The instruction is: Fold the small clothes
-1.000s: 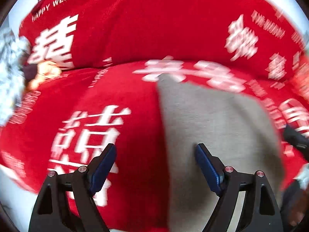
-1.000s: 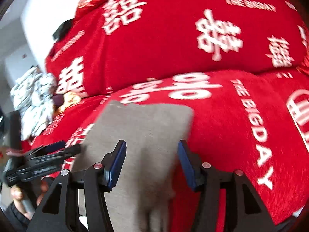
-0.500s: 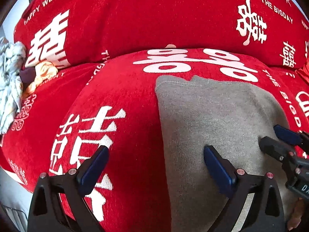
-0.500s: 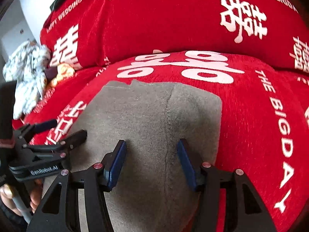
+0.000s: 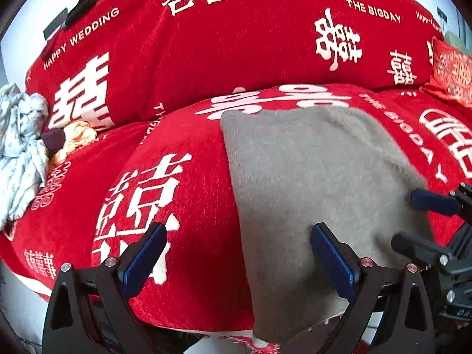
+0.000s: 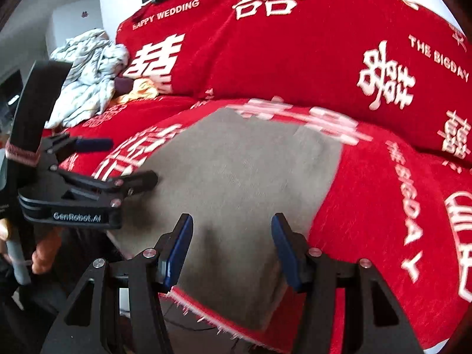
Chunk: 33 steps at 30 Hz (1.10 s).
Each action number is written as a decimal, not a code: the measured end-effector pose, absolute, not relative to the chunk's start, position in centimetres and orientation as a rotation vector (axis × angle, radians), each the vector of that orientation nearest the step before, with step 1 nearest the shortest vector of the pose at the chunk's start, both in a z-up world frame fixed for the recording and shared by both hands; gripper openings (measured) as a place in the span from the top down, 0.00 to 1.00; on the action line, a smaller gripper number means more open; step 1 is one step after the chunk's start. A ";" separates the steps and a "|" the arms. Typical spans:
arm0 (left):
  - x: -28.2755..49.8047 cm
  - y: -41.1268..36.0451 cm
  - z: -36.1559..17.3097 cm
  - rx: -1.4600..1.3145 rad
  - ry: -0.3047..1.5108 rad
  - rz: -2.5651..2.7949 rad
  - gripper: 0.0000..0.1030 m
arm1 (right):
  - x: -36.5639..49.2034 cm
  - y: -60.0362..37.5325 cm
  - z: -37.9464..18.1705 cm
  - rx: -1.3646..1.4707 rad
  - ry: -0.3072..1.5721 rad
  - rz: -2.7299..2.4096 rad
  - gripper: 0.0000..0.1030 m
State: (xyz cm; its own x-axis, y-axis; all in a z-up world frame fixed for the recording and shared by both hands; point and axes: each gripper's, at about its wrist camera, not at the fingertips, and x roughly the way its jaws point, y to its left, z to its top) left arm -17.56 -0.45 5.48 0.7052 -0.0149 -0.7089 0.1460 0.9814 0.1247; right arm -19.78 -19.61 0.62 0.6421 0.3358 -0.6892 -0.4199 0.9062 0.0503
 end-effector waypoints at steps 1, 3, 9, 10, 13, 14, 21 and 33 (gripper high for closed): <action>-17.4 -0.4 5.0 0.178 0.793 -0.086 0.03 | -19.8 -19.6 0.2 -0.128 0.765 0.417 0.42; -17.1 -0.2 4.2 0.168 0.814 -0.091 0.03 | -19.5 -19.9 -0.9 -0.126 0.791 0.407 0.43; -17.2 0.1 3.4 0.150 0.822 -0.108 0.03 | -19.6 -20.2 -1.8 -0.144 0.800 0.409 0.43; -17.4 0.2 3.7 0.142 0.819 -0.103 0.03 | -19.9 -20.1 -1.7 -0.157 0.800 0.396 0.43; -18.7 -0.2 5.0 0.143 0.762 -0.107 0.03 | -20.9 -19.7 -0.6 -0.173 0.776 0.364 0.42; -19.2 -0.4 5.4 0.148 0.735 -0.104 0.03 | -21.1 -19.6 -0.1 -0.176 0.760 0.358 0.42; -18.1 -1.7 6.1 0.183 0.690 -0.026 0.03 | -20.2 -17.9 1.9 -0.241 0.664 0.326 0.28; -16.9 -2.0 5.9 0.193 0.728 -0.015 0.03 | -17.4 -18.5 2.1 -0.134 0.741 0.340 0.26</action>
